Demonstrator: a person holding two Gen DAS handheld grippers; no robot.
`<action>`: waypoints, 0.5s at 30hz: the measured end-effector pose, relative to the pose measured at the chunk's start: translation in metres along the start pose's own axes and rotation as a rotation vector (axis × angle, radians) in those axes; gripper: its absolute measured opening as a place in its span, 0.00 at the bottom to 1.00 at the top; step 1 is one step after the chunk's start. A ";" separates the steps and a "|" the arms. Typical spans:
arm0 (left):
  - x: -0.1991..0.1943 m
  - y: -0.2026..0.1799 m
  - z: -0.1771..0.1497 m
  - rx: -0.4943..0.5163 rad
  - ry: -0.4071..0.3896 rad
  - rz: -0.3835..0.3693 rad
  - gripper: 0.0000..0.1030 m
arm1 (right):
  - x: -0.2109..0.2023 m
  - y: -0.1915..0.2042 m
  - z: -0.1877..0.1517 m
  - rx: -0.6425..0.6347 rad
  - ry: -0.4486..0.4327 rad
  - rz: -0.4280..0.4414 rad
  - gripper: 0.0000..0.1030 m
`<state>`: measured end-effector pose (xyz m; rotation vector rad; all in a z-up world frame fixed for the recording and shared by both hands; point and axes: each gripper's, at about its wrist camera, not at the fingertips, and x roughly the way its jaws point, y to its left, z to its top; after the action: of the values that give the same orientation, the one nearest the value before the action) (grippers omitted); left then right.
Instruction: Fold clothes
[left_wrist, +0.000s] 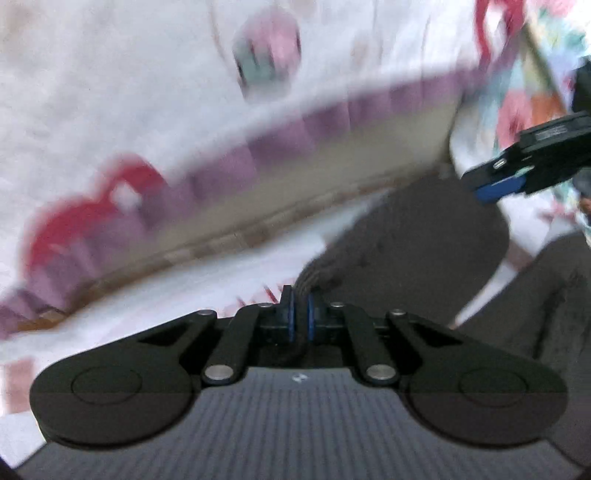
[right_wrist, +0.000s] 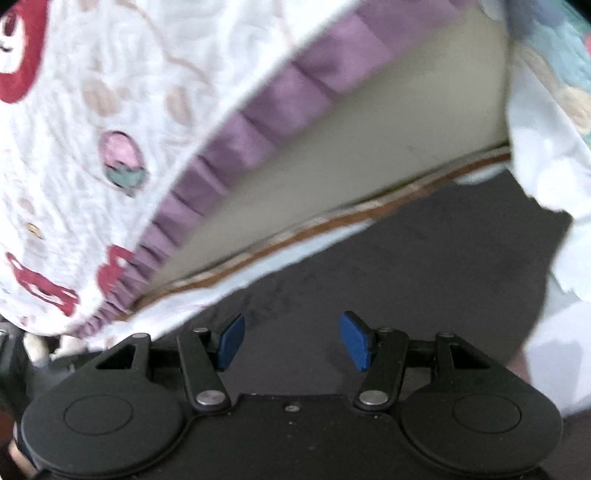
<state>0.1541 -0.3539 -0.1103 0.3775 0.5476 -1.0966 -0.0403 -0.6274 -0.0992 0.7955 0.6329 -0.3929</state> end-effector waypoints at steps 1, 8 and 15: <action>-0.022 0.001 -0.005 -0.022 -0.043 0.020 0.06 | -0.006 0.009 0.000 0.001 -0.019 -0.020 0.61; -0.105 0.000 -0.085 -0.234 0.054 -0.047 0.05 | -0.039 0.095 -0.038 -0.284 -0.045 0.111 0.62; -0.134 -0.015 -0.114 -0.125 -0.037 0.058 0.03 | 0.006 0.122 -0.080 -0.326 0.056 -0.055 0.62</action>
<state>0.0675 -0.2000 -0.1238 0.2623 0.5657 -1.0060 0.0007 -0.4881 -0.0804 0.4801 0.7502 -0.3077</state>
